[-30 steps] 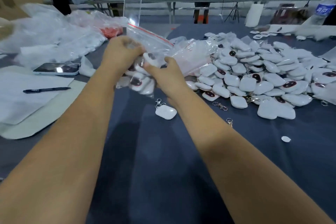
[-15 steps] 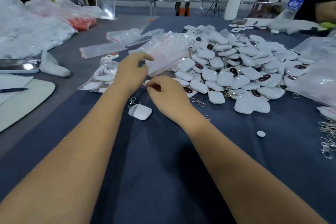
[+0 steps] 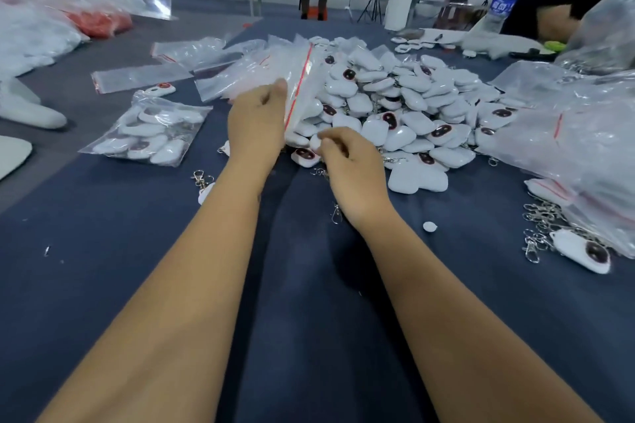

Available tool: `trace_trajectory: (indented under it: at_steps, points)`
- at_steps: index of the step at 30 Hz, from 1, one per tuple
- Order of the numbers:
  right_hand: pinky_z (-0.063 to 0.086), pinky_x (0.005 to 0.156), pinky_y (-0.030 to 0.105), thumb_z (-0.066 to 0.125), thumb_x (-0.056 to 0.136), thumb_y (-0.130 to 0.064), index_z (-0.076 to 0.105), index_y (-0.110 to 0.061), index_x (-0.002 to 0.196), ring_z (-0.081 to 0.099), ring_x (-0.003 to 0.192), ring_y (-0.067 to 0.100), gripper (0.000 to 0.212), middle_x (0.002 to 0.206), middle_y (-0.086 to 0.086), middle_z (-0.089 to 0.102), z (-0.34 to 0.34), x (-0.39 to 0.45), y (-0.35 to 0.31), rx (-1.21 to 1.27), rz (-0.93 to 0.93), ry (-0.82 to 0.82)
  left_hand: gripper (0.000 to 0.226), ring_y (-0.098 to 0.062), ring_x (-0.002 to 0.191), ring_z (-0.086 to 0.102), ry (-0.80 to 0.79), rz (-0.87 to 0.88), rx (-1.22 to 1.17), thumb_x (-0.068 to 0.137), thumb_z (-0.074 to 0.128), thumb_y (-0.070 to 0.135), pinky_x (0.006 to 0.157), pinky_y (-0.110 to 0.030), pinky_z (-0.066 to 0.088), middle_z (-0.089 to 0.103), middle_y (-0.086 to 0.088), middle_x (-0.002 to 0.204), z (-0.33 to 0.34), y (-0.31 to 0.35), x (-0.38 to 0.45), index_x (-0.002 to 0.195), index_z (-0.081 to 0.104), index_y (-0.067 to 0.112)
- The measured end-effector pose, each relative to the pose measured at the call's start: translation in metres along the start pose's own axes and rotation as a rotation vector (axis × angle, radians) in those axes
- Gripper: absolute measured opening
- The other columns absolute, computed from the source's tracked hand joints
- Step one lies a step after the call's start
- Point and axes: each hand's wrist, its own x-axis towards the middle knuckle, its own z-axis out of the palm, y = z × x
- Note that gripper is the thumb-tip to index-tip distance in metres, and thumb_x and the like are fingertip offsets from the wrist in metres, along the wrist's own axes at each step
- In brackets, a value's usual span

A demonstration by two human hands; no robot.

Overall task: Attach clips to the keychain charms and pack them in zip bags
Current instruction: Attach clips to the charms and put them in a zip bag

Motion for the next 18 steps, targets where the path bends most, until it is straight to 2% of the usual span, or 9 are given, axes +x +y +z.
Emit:
trace_trajectory:
  at_steps: [2,4,6,8,10,12,14,16,18]
  points:
    - [0.053,0.083,0.031,0.051,0.097,-0.024,0.061,-0.027,0.108,0.061,0.079,0.008,0.015,0.091,-0.005,0.067,0.0,0.001,-0.004,0.157,0.067,0.027,0.033,-0.005,0.055,0.038,0.043,-0.086,-0.261,0.098,0.054,0.022,0.056,-0.021,0.034,0.042,0.013,0.058,0.006,0.006,-0.013,0.065,0.049,0.02]
    - [0.053,0.094,0.043,0.054,0.096,-0.028,0.057,-0.026,0.116,0.065,0.089,0.016,0.021,0.1,0.001,0.065,0.001,0.001,-0.008,0.271,0.113,0.026,0.011,-0.011,0.076,0.059,0.043,-0.207,-0.437,0.094,0.063,0.012,0.069,-0.031,0.047,0.063,0.004,0.079,0.012,0.008,-0.025,0.084,0.065,0.017]
    - [0.051,0.098,0.042,0.059,0.094,-0.031,0.049,-0.029,0.129,0.065,0.1,0.019,0.036,0.109,0.001,0.065,0.002,0.003,-0.008,0.291,0.132,0.003,0.009,-0.02,0.08,0.063,0.0,-0.314,-0.601,0.091,0.067,0.007,0.076,-0.039,0.053,0.065,-0.004,0.084,0.015,0.005,-0.036,0.087,0.064,0.014]
    - [0.053,0.093,0.035,0.064,0.091,-0.031,0.043,-0.03,0.137,0.066,0.097,0.017,0.051,0.112,0.0,0.065,0.001,0.003,-0.005,0.277,0.131,-0.023,0.012,-0.019,0.067,0.063,-0.106,-0.34,-0.66,0.09,0.068,0.009,0.067,-0.032,0.055,0.065,-0.004,0.076,0.013,0.003,-0.039,0.083,0.06,0.014]
    - [0.054,0.078,0.032,0.067,0.09,-0.029,0.052,-0.027,0.128,0.063,0.079,0.016,0.041,0.101,0.002,0.067,-0.001,0.003,-0.003,0.286,0.092,-0.026,0.011,-0.016,0.056,0.063,-0.237,-0.317,-0.63,0.093,0.066,0.014,0.053,-0.025,0.051,0.068,-0.002,0.069,0.012,0.004,-0.04,0.084,0.059,0.014]
    - [0.048,0.068,0.034,0.065,0.091,-0.024,0.065,-0.022,0.099,0.055,0.067,0.015,0.008,0.079,0.001,0.065,-0.003,0.003,-0.004,0.244,0.038,0.041,0.013,-0.012,0.052,0.061,-0.265,-0.321,-0.567,0.097,0.059,0.018,0.052,-0.022,0.049,0.07,0.003,0.066,0.013,0.005,-0.039,0.085,0.061,0.016]
    - [0.049,0.064,0.03,0.061,0.094,-0.022,0.065,-0.02,0.079,0.058,0.062,0.015,0.016,0.068,-0.003,0.065,-0.006,0.004,-0.002,0.203,0.039,0.147,0.019,-0.008,0.044,0.052,-0.215,-0.314,-0.491,0.099,0.053,0.017,0.05,-0.021,0.044,0.062,0.008,0.056,0.017,0.004,-0.039,0.082,0.061,0.017]
    - [0.053,0.061,0.031,0.056,0.097,-0.021,0.061,-0.019,0.079,0.065,0.064,0.019,0.019,0.079,0.006,0.069,-0.011,0.007,0.0,0.223,0.063,0.227,0.022,-0.006,0.035,0.044,-0.129,-0.315,-0.432,0.1,0.046,0.014,0.041,-0.016,0.034,0.051,0.01,0.044,0.019,0.003,-0.038,0.081,0.056,0.017]
    - [0.05,0.051,0.025,0.05,0.099,-0.016,0.058,-0.019,0.085,0.065,0.054,0.013,0.016,0.084,0.007,0.066,-0.017,0.008,0.002,0.271,0.092,0.281,0.022,-0.007,0.033,0.038,0.055,-0.361,-0.432,0.098,0.042,0.012,0.038,-0.013,0.028,0.046,0.009,0.041,0.017,0.0,-0.034,0.077,0.049,0.017]
